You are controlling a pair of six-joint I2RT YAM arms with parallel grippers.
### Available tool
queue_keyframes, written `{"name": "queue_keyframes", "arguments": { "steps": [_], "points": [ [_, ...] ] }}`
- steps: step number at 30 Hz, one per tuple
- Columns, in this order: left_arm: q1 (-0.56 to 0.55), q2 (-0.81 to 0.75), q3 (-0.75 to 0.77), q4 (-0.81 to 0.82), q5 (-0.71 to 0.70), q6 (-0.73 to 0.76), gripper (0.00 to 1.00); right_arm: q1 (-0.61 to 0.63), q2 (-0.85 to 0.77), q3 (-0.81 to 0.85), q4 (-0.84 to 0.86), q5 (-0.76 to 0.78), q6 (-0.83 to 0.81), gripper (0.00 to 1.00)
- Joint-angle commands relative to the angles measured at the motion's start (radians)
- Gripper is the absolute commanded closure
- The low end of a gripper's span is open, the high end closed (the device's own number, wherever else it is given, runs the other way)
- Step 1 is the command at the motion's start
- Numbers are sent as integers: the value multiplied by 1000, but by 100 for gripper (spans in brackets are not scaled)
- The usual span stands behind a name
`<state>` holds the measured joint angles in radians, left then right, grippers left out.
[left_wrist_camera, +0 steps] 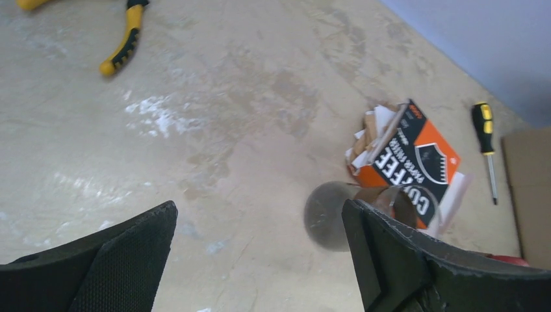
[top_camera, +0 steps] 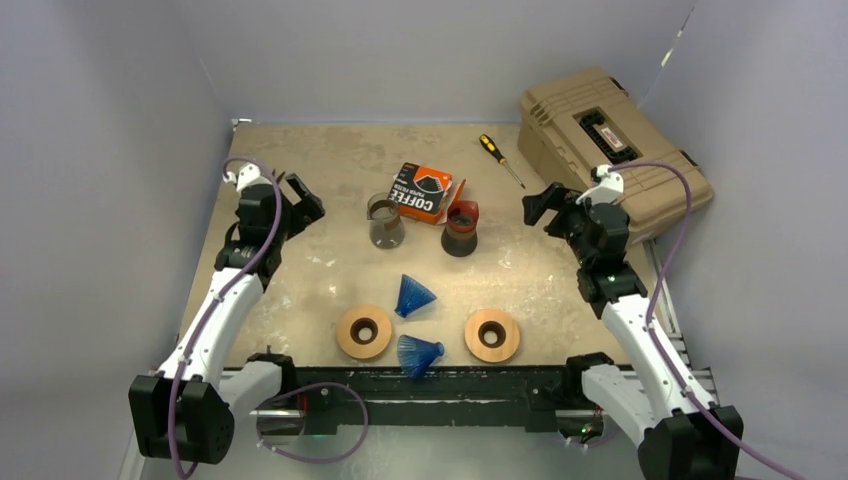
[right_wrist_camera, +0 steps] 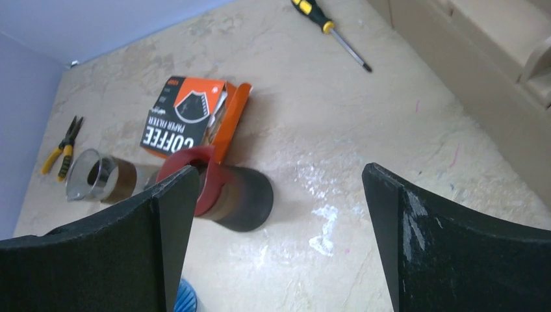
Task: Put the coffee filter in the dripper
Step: Move the coffee filter holder to the center of the board.
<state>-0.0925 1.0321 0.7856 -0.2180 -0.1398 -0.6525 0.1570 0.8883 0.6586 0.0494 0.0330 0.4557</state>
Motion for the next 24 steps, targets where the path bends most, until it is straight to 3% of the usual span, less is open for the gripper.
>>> {"name": "queue_keyframes", "arguments": {
  "steps": [1, 10, 17, 24],
  "points": [
    [2, 9, 35, -128, -94, -4, 1, 0, -49, -31, -68, -69, 30, 1],
    [2, -46, -48, -161, 46, 62, 1, 1, -74, -48, -105, -138, 37, 1],
    [-11, -35, -57, -303, 117, 61, 4, 0, -62, -54, -120, -184, 32, 1],
    [-335, 33, -57, -391, -94, -77, 4, 0, -29, -33, -138, -275, 24, 1]
  ]
}}
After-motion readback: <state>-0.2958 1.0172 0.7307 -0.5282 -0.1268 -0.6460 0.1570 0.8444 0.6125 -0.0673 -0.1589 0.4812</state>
